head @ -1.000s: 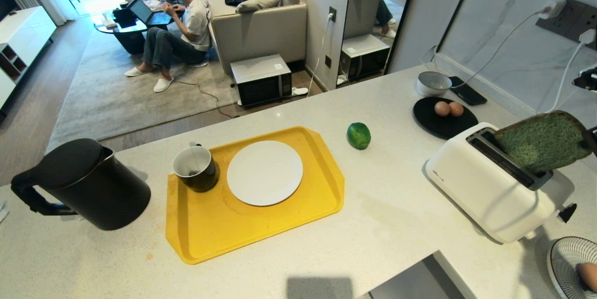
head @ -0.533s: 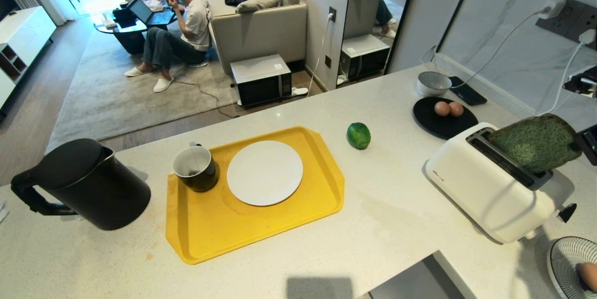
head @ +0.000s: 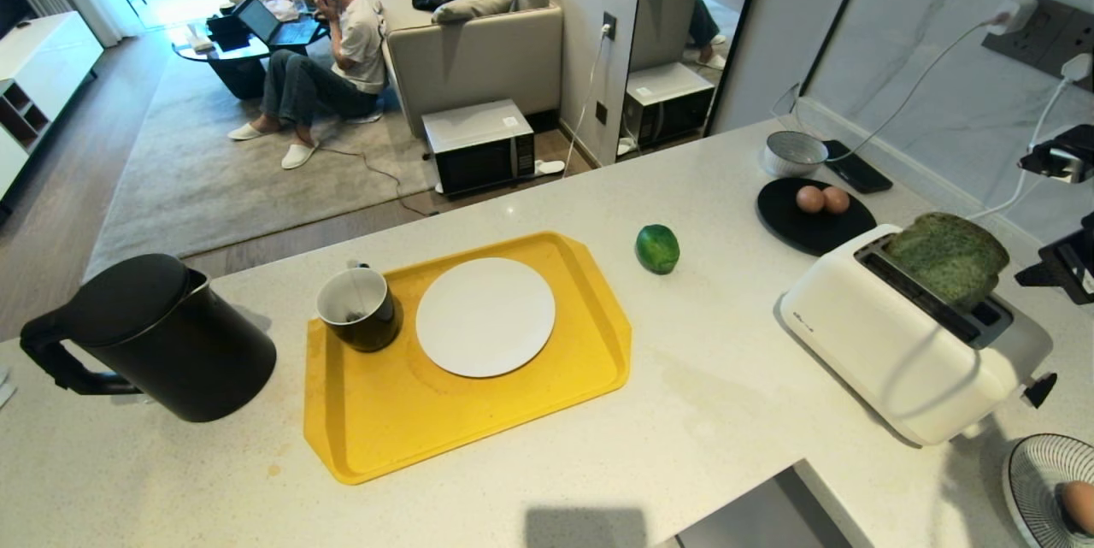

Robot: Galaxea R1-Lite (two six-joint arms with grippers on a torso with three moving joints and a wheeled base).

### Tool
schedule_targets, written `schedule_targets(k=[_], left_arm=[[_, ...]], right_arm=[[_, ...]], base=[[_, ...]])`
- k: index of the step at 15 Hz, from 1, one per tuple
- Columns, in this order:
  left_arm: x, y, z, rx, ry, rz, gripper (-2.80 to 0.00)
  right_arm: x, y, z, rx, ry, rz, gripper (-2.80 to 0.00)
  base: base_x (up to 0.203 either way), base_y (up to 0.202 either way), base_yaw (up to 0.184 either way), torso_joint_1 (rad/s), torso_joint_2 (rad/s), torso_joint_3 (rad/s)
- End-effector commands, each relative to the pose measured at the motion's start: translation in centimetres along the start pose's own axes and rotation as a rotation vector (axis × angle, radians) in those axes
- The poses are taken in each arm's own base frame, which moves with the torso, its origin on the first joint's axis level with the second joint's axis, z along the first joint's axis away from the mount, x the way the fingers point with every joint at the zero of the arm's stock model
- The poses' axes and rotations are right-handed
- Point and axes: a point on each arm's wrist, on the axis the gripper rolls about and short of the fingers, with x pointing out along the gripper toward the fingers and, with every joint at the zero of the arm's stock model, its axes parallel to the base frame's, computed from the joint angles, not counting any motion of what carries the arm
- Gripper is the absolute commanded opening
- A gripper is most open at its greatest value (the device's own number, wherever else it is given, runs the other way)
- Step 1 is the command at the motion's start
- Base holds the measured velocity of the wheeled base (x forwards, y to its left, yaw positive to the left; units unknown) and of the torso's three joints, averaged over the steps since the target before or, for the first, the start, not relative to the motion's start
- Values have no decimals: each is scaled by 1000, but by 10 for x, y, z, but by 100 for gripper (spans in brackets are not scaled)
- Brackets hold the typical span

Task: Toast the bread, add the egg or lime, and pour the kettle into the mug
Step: Put the bread slices in the toaster, then use a bread toaster

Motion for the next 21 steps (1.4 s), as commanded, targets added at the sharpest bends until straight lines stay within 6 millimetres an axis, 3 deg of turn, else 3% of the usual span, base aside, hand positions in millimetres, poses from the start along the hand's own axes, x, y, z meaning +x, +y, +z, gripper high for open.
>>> schedule_targets(k=[1, 8, 9, 13, 21], left_arm=[[0, 0, 0, 0, -1, 0, -280], [0, 0, 0, 0, -1, 0, -280], [0, 0, 0, 0, -1, 0, -280], [0, 0, 0, 0, -1, 0, -280], [0, 0, 0, 0, -1, 0, -280]], right_arm=[[-1, 0, -1, -1, 1, 0, 0], [-26, 2, -11, 44, -50, 17, 0], [-26, 3, -17, 51, -34, 18, -280], [-17, 5, -44, 89, 51, 37, -280], [26, 3, -82, 168, -10, 65, -280]], base=[[0, 0, 0, 0, 0, 0], [0, 0, 0, 0, 0, 0], [0, 0, 0, 0, 0, 0], [0, 0, 0, 0, 0, 0], [0, 0, 0, 0, 0, 0]])
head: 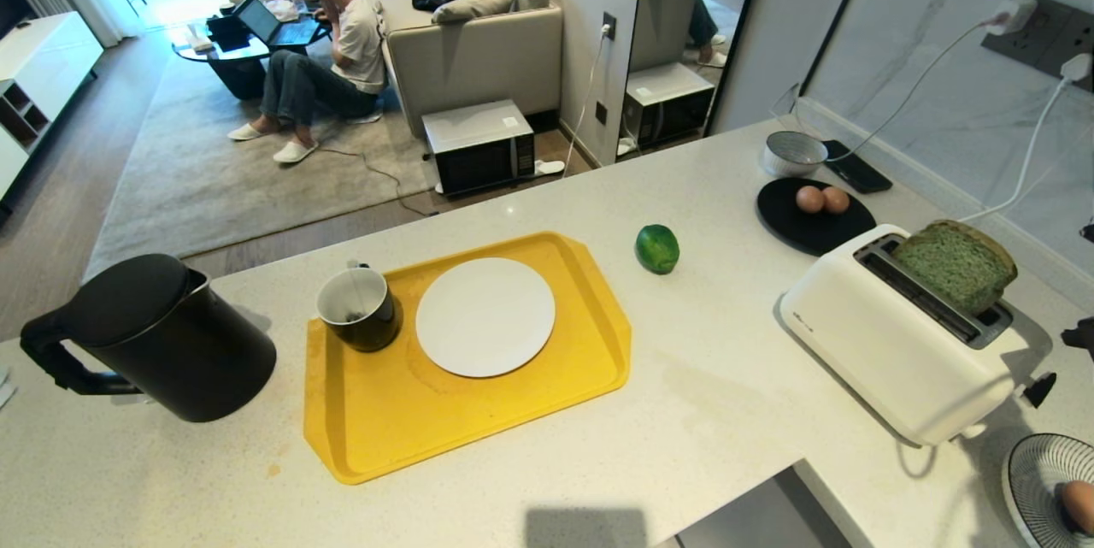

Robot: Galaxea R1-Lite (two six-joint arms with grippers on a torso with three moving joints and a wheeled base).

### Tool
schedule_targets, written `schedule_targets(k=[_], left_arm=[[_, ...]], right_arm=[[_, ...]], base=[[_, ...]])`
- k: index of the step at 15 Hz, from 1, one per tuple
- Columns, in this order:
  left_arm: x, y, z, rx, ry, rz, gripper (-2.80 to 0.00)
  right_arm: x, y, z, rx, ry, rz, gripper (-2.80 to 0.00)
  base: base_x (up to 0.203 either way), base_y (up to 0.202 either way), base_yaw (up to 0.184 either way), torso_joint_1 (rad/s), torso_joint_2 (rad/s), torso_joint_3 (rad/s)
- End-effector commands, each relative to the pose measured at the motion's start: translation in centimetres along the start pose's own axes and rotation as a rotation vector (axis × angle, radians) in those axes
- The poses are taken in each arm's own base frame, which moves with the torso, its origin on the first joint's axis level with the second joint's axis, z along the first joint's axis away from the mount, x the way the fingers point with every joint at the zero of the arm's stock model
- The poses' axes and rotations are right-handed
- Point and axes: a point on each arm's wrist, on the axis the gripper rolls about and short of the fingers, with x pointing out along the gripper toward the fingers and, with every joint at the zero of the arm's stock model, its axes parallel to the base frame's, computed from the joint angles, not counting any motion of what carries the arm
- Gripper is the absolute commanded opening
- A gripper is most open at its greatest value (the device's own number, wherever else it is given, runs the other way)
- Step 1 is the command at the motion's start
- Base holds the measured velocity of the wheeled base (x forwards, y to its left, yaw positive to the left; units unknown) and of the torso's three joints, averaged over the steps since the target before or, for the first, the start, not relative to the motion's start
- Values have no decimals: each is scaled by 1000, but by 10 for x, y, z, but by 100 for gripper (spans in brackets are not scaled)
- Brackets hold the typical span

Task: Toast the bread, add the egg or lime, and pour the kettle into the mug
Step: Use a bread toaster

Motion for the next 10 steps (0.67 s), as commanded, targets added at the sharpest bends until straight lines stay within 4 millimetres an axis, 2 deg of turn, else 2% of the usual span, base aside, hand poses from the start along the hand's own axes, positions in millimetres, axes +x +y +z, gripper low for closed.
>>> schedule_targets(k=[1, 10], left_arm=[[0, 0, 0, 0, -1, 0, -280], [0, 0, 0, 0, -1, 0, -280]], right_arm=[[11, 1, -9, 8, 43, 22, -280], [30, 5, -20, 15, 110, 60, -280]], base=[[0, 0, 0, 0, 0, 0], [0, 0, 0, 0, 0, 0]])
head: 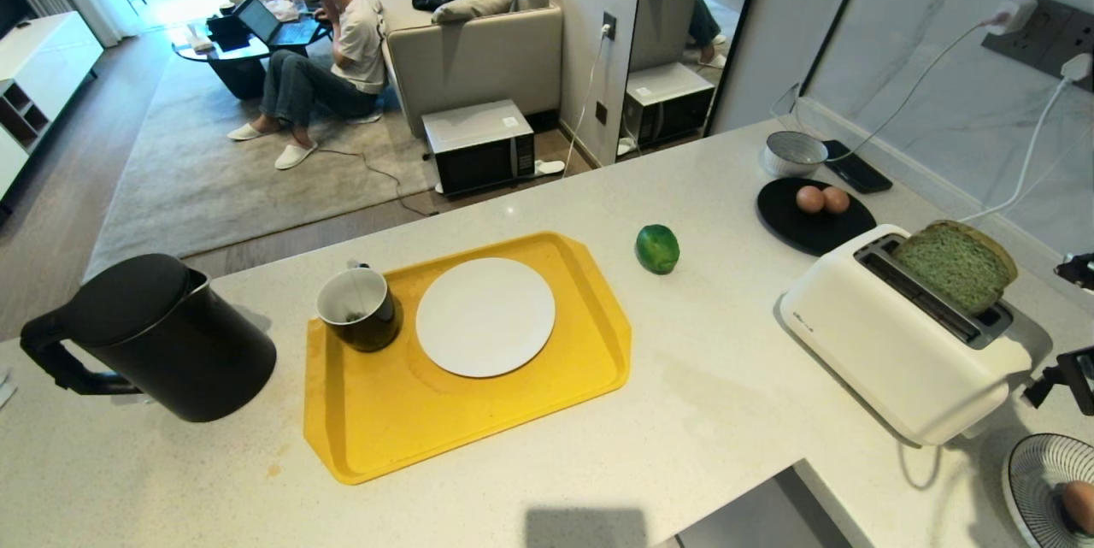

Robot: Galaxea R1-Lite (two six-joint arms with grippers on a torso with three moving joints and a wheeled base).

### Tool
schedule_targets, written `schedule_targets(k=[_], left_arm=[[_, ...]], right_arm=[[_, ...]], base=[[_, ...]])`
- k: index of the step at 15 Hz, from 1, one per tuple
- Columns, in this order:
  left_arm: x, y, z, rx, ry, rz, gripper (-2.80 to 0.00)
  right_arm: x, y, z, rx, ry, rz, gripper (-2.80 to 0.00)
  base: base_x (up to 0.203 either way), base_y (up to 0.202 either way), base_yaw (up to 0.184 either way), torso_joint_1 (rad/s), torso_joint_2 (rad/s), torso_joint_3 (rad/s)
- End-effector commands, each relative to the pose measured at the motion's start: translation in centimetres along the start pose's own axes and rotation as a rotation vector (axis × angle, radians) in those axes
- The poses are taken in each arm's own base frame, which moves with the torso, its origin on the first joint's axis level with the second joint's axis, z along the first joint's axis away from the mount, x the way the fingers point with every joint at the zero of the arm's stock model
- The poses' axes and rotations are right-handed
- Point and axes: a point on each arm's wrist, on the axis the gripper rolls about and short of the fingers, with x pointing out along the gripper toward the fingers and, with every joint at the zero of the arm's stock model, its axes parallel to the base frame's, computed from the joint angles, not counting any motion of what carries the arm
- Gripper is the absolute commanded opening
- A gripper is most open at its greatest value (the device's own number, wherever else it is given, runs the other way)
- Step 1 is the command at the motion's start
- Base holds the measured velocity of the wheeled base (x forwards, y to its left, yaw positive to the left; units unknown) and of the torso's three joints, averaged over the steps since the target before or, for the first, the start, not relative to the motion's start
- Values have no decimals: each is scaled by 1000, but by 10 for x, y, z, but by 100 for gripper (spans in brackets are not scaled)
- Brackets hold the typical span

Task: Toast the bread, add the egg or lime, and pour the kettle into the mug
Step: Use a bread toaster

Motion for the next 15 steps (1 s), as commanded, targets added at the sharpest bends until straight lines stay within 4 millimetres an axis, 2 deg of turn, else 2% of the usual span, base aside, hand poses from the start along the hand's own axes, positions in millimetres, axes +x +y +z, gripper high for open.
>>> schedule_targets(k=[1, 15], left_arm=[[0, 0, 0, 0, -1, 0, -280], [0, 0, 0, 0, -1, 0, -280]], right_arm=[[9, -1, -1, -1, 26, 15, -280], [47, -3, -6, 5, 100, 56, -280]], base=[[0, 0, 0, 0, 0, 0], [0, 0, 0, 0, 0, 0]])
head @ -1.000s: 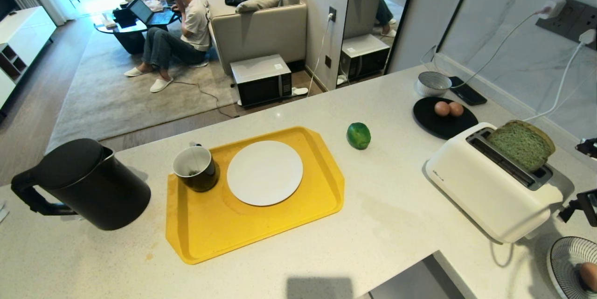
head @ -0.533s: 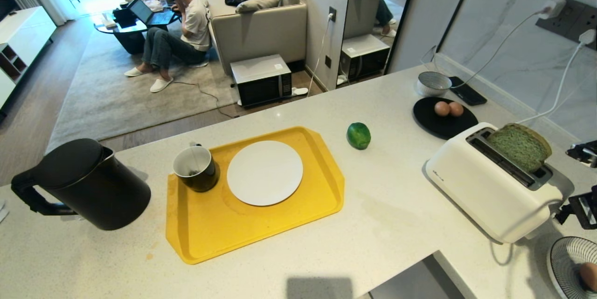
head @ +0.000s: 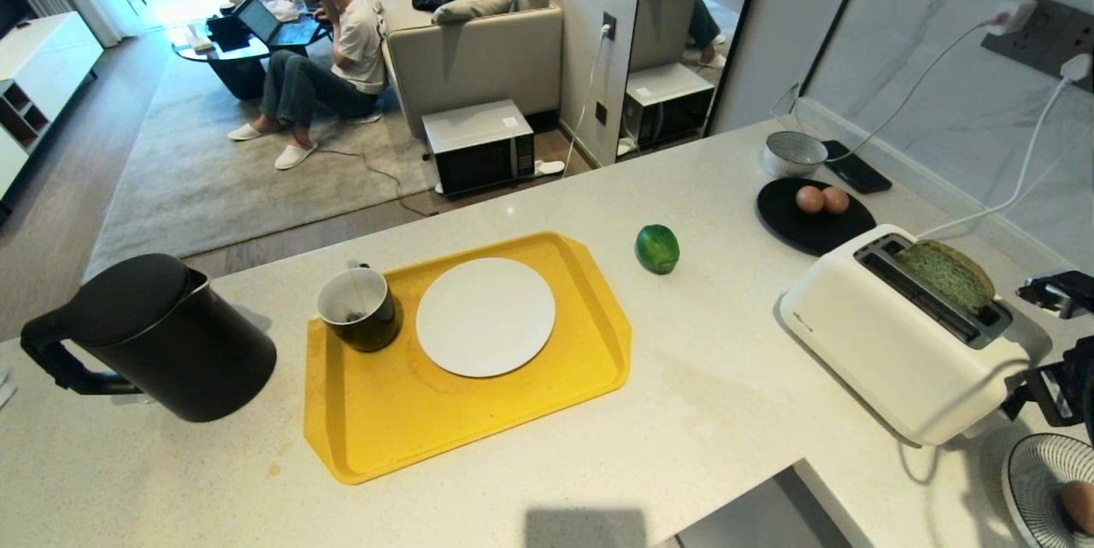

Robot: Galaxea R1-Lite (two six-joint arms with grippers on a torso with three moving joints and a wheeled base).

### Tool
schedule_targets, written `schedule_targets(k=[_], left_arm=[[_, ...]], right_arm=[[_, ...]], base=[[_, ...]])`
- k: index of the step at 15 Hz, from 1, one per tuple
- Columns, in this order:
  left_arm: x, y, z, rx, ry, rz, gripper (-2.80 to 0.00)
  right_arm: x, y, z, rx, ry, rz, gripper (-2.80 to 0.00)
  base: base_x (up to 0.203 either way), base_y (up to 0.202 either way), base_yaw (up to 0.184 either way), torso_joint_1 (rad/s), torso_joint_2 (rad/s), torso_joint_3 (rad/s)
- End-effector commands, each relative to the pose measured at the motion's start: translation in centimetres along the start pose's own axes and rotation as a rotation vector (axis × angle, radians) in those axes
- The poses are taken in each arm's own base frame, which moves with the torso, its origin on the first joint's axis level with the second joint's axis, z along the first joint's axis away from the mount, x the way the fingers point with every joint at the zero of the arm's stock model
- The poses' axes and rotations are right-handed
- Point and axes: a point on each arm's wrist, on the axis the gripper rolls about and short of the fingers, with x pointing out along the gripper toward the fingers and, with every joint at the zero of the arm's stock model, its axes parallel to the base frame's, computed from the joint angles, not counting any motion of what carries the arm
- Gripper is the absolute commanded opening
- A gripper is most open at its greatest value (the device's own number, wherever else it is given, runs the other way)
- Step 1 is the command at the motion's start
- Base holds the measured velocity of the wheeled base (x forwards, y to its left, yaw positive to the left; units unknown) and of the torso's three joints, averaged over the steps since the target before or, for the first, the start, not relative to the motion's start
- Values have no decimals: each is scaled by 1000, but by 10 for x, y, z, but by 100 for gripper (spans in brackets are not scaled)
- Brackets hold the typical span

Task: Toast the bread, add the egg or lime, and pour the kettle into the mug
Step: Use a bread toaster

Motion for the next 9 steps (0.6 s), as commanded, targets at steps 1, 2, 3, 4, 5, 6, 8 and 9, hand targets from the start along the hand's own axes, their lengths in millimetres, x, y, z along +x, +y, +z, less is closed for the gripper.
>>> schedule_targets(k=[1, 2, 3, 4, 5, 6, 8, 9], left_arm=[[0, 0, 0, 0, -1, 0, -280], [0, 0, 0, 0, -1, 0, -280], [0, 0, 0, 0, -1, 0, -280], [0, 0, 0, 0, -1, 0, -280], [0, 0, 0, 0, -1, 0, -280], [0, 0, 0, 0, -1, 0, -280], [0, 0, 0, 0, -1, 0, -280], [0, 0, 0, 0, -1, 0, -280]], right_arm=[[7, 0, -2, 1, 24, 14, -280], [8, 1, -3, 1, 27, 16, -280], [8, 1, -3, 0, 29, 18, -280], [9, 1, -3, -1, 31, 19, -280], [10, 1, -3, -5, 33, 20, -280], [10, 1, -3, -5, 33, 20, -280], [11, 1, -3, -5, 35, 21, -280], [12, 1, -3, -4, 40, 24, -280]], base=[[0, 0, 0, 0, 0, 0], [0, 0, 0, 0, 0, 0], [0, 0, 0, 0, 0, 0], [0, 0, 0, 0, 0, 0], [0, 0, 0, 0, 0, 0], [0, 0, 0, 0, 0, 0], [0, 0, 0, 0, 0, 0], [0, 0, 0, 0, 0, 0]])
